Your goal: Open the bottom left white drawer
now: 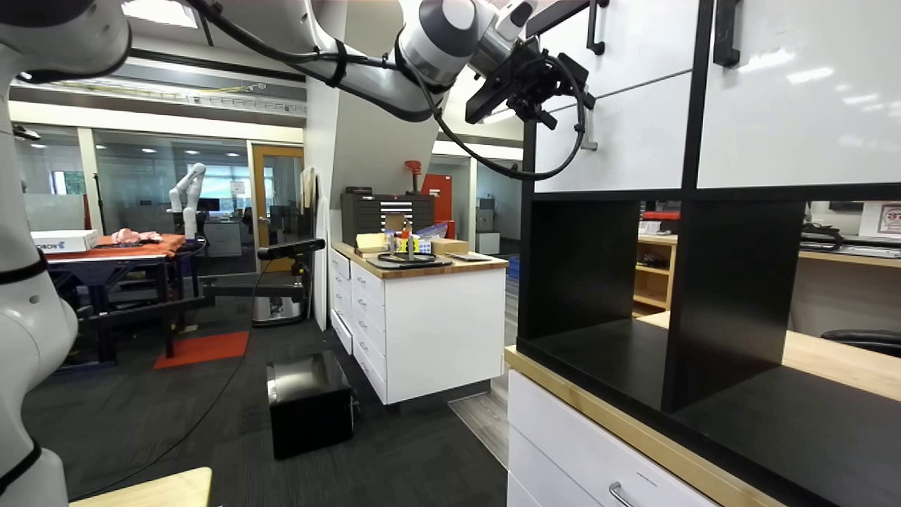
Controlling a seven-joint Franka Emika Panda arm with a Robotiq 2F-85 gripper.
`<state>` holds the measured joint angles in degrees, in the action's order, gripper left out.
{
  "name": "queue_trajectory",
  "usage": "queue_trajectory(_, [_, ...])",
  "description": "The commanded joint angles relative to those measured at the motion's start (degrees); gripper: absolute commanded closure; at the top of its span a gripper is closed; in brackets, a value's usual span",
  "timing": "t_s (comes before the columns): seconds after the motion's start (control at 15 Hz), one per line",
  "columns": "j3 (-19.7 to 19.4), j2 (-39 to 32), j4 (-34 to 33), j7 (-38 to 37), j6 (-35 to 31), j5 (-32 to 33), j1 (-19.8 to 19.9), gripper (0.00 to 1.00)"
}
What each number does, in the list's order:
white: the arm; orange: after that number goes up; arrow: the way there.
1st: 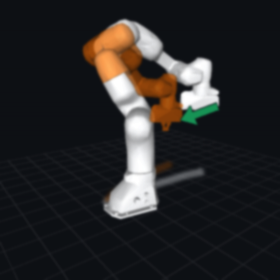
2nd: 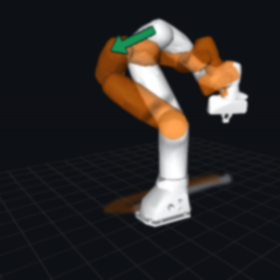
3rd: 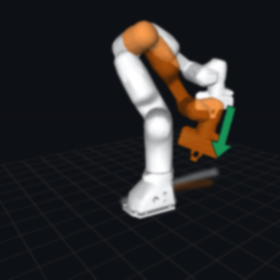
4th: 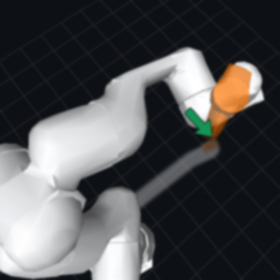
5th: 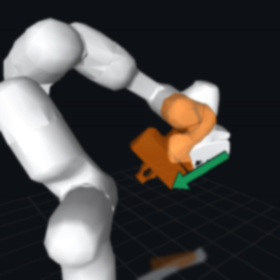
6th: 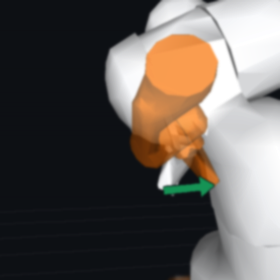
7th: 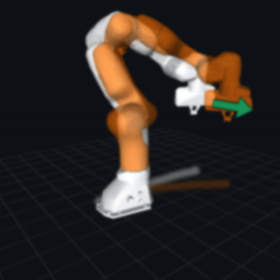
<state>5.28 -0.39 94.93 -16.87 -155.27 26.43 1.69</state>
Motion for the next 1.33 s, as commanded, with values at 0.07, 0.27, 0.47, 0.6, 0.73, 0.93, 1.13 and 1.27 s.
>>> queue_trajectory(0.07, [-0.35, -3.18, -3.82, -1.56, -2.69, 1.81, 0.15, 0.25])
queue_trajectory(0.27, [-0.40, -3.95, -4.70, -1.16, -3.79, 2.05, -0.01, 0.40])
queue_trajectory(0.47, [-0.45, -4.09, -5.17, -0.84, -4.04, 1.75, 0.01, 0.59])
queue_trajectory(0.6, [-0.49, -3.81, -5.14, -0.79, -3.96, 1.53, 0.09, 0.73])
queue_trajectory(0.73, [-0.54, -3.53, -5.07, -0.70, -3.67, 1.44, 0.12, 0.86])
queue_trajectory(0.93, [-0.82, -3.24, -4.66, -0.54, -3.74, 1.30, 0.18, 0.99])
queue_trajectory(1.13, [-0.79, -2.62, -3.61, 0.07, -3.59, 0.90, 0.16, 0.95])
queue_trajectory(1.27, [-0.65, -1.56, -2.12, 0.56, -3.50, 0.66, 0.10, 0.95])
